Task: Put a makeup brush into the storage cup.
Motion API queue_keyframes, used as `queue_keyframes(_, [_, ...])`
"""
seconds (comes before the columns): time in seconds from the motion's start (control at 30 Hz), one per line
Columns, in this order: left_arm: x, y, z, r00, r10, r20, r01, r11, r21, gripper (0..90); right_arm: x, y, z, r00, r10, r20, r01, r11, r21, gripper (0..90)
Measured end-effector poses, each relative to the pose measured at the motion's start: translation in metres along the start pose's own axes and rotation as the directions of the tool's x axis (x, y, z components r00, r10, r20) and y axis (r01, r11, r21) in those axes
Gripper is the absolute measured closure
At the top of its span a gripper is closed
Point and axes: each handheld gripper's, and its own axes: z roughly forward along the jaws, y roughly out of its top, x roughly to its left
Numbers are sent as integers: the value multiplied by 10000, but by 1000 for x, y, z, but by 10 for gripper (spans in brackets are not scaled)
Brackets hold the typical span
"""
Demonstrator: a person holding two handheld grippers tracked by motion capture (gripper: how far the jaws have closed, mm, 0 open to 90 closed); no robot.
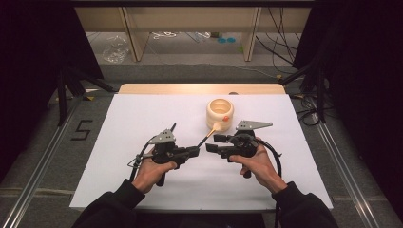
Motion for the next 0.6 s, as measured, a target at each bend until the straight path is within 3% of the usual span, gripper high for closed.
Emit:
queue_keyframes(0.33, [-3, -1, 4, 10000, 38, 58, -38, 10000, 6, 839, -3, 1, 8, 9982, 444, -402, -453, 9988, -202, 489])
queue_keyframes(0.6, [-4, -2, 5, 9999, 55, 123, -56, 10000, 10, 839, -2, 0, 13, 9972, 361, -657, -371, 9992, -138, 580])
